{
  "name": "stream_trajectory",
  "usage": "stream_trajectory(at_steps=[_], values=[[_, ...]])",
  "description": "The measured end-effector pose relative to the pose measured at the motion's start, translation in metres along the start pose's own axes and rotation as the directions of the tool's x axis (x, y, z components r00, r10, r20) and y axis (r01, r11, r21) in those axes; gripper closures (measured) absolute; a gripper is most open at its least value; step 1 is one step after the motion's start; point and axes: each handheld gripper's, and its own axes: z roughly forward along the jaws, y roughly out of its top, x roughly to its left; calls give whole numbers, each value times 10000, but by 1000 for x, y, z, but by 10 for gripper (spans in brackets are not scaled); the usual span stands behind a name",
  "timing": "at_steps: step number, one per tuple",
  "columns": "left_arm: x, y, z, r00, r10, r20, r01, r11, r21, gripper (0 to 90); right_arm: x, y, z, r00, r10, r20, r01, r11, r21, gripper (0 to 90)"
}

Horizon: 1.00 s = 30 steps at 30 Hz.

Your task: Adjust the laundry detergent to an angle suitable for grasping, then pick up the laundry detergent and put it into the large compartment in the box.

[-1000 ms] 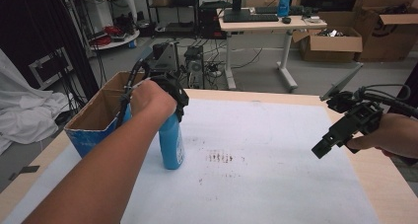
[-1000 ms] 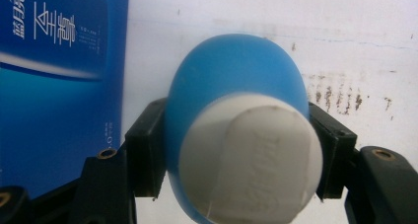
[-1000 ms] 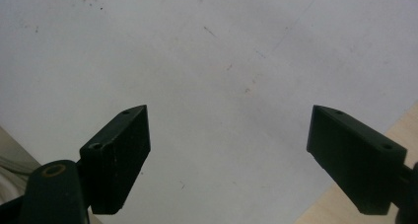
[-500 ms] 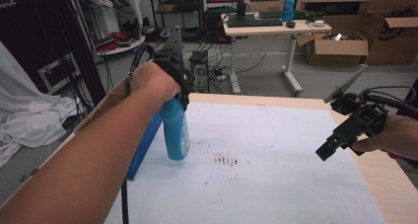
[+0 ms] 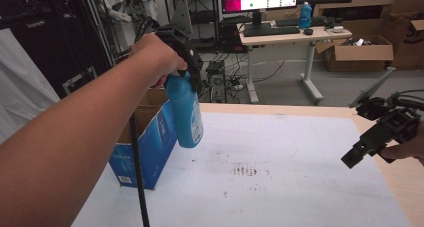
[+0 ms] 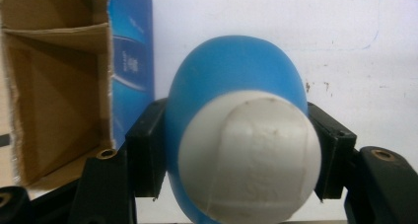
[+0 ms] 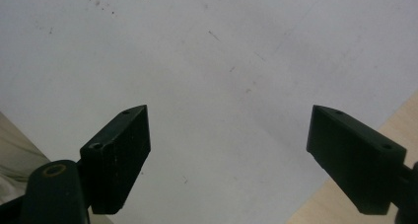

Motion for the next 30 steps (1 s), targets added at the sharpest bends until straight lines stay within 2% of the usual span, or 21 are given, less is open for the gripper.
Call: stream_trajectory(at_steps=[6,15,21,23,24,25,27,28,30], values=[[6,-3,-10,10000,-23,-72,22,10000,-82,381,4,3,-1,9999,-169,9,169,9999,-7,167],[9,-5,-14,10000,-2,-76,2,10000,-66,382,8,5,-3,9998,-178,17,178,9998,-89,167],[19,-4,-29,9998,37,-199,-39,9999,-95,382,7,7,-2,9999,-153,52,153,9999,10,167],[29,-2,-42,9998,60,-166,-63,9998,-206,382,6,8,-2,9999,-150,68,150,9999,8,167],[29,-2,-42,9998,60,-166,-63,9998,-206,382,6,8,-2,9999,-150,68,150,9999,8,167],[37,-1,-52,9999,47,-140,-52,9994,-344,382,6,9,-1,9998,-201,53,201,9998,7,167],[47,0,-62,9999,44,-119,-50,9989,-470,382,7,10,-1,9998,-167,65,166,9999,41,168],[47,0,-62,9999,44,-119,-50,9989,-470,382,7,10,-1,9998,-167,65,166,9999,41,168],[62,0,-73,9998,-76,-174,64,9979,-649,382,5,10,0,9999,-148,76,147,9999,77,168]])
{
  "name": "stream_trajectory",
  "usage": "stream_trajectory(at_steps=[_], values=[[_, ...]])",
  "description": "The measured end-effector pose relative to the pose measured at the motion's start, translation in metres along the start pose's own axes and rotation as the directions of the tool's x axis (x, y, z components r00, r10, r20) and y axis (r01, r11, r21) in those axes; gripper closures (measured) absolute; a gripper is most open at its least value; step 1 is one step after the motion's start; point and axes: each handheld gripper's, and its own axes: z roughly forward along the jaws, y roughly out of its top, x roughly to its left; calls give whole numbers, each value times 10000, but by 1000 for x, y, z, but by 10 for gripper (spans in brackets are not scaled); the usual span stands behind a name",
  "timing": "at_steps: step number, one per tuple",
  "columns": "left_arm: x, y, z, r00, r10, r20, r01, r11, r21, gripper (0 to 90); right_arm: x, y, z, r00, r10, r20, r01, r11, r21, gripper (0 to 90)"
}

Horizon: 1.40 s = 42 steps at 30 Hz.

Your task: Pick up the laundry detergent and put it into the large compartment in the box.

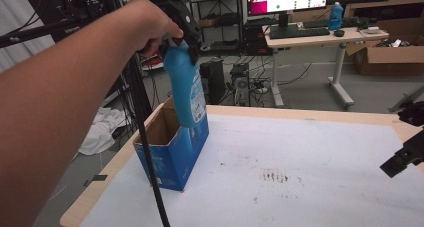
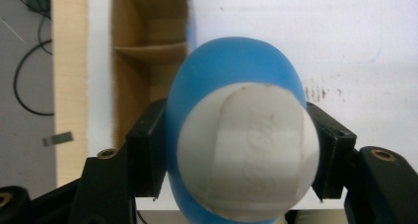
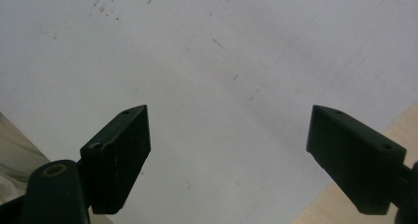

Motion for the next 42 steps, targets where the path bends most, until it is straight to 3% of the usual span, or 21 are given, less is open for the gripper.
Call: stream_trajectory(at_steps=[6,9,14,23,42], values=[[22,-1,-6,9992,-186,-355,182,9998,-115,382,-1,1,0,10000,76,28,-76,10000,28,169],[36,-3,-3,9981,-340,-512,332,9993,-162,382,-2,2,1,9999,107,39,-108,9999,93,169],[48,-4,6,9978,-314,-575,306,9994,-139,383,-3,2,1,9999,151,55,-151,9998,127,170],[56,-4,26,9977,-249,-625,244,9997,-93,383,-4,2,2,9998,201,42,-201,9996,185,170],[70,-13,91,9974,103,-709,-85,9996,256,383,-8,2,6,9996,252,87,-254,9993,286,170]])
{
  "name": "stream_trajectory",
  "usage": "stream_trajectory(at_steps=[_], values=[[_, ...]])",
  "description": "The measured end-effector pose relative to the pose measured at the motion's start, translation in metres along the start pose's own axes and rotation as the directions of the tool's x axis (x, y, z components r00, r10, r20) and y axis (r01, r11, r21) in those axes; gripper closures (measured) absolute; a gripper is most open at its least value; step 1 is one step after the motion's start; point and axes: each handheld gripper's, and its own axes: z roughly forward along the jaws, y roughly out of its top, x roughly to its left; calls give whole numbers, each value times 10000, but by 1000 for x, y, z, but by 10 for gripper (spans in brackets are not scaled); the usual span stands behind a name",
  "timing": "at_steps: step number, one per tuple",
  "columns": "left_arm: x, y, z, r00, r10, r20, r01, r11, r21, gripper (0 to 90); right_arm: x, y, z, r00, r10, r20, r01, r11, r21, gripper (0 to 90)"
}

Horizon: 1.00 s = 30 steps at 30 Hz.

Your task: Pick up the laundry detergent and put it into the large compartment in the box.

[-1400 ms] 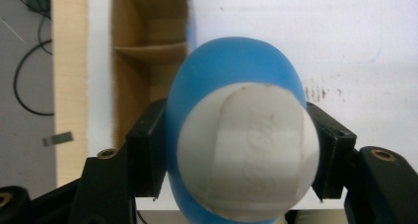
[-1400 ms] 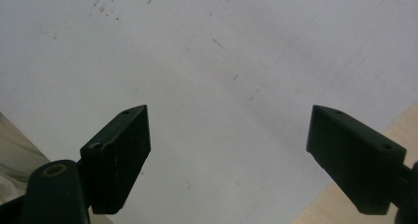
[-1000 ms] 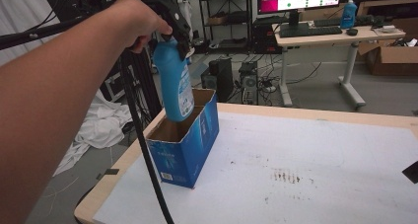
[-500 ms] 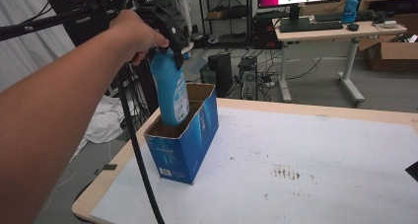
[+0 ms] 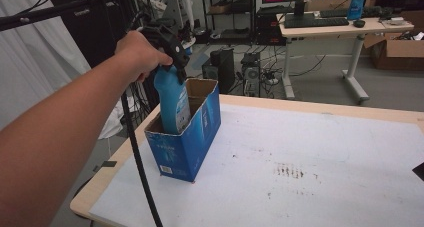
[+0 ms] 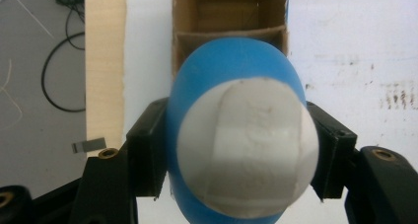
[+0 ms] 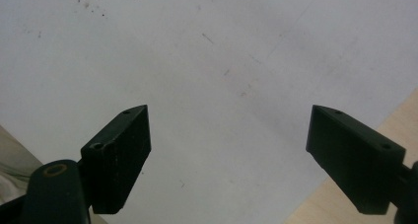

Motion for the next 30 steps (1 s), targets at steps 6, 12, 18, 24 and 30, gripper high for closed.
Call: stream_trajectory(at_steps=[6,12,18,24,30], values=[[2,-5,22,9999,173,4,-173,9998,91,383,0,1,1,10000,12,26,-12,10000,34,170],[3,-9,37,9998,208,39,-209,9997,160,383,0,0,2,10000,28,31,-28,10000,65,170],[2,-14,56,9990,380,241,-384,9991,156,383,0,0,4,10000,68,11,-68,10000,68,170],[1,-16,71,9990,368,237,-374,9990,248,383,0,0,5,10000,45,14,-45,9999,90,170],[0,-19,82,9988,391,299,-400,9988,275,383,-2,-1,6,9999,139,8,-139,9998,116,170]])
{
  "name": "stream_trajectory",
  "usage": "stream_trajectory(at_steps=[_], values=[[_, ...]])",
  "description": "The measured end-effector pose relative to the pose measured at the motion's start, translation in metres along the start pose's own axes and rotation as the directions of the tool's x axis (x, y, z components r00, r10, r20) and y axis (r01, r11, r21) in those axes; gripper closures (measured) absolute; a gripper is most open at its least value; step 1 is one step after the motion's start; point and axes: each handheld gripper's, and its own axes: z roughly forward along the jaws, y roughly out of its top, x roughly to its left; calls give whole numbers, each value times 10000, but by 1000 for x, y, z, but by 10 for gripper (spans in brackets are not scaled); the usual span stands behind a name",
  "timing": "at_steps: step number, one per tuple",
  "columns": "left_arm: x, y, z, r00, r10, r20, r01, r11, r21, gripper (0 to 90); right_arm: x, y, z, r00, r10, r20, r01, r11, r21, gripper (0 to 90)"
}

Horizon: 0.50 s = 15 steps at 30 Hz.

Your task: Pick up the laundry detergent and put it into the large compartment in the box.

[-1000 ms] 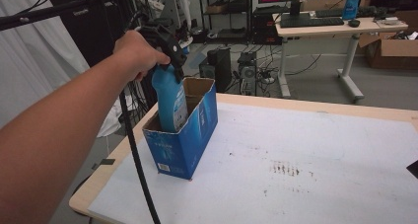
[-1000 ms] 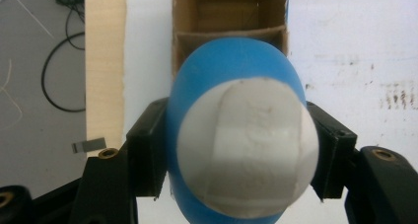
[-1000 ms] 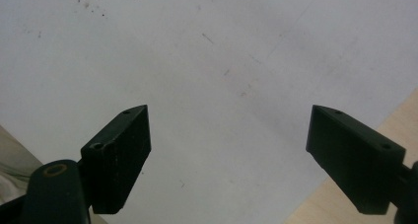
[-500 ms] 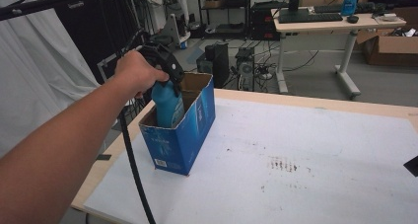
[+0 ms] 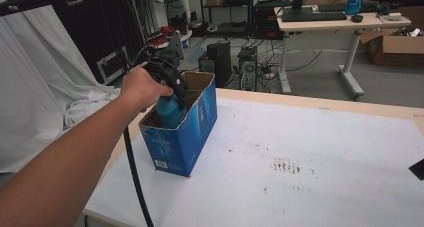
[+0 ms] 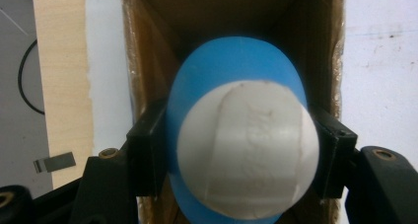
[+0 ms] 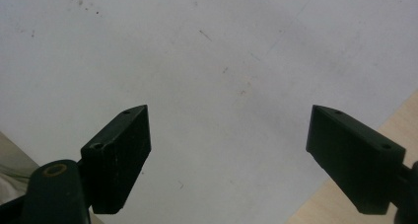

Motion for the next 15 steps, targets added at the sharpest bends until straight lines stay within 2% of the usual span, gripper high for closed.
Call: stream_trajectory(at_steps=[10,15], values=[[-1,-4,14,10000,5,-7,-5,9999,156,383,0,1,1,10000,-14,-9,14,10000,10,170],[-2,-5,21,9999,131,-103,-128,9995,280,383,0,1,2,10000,-24,-7,24,10000,23,170]])
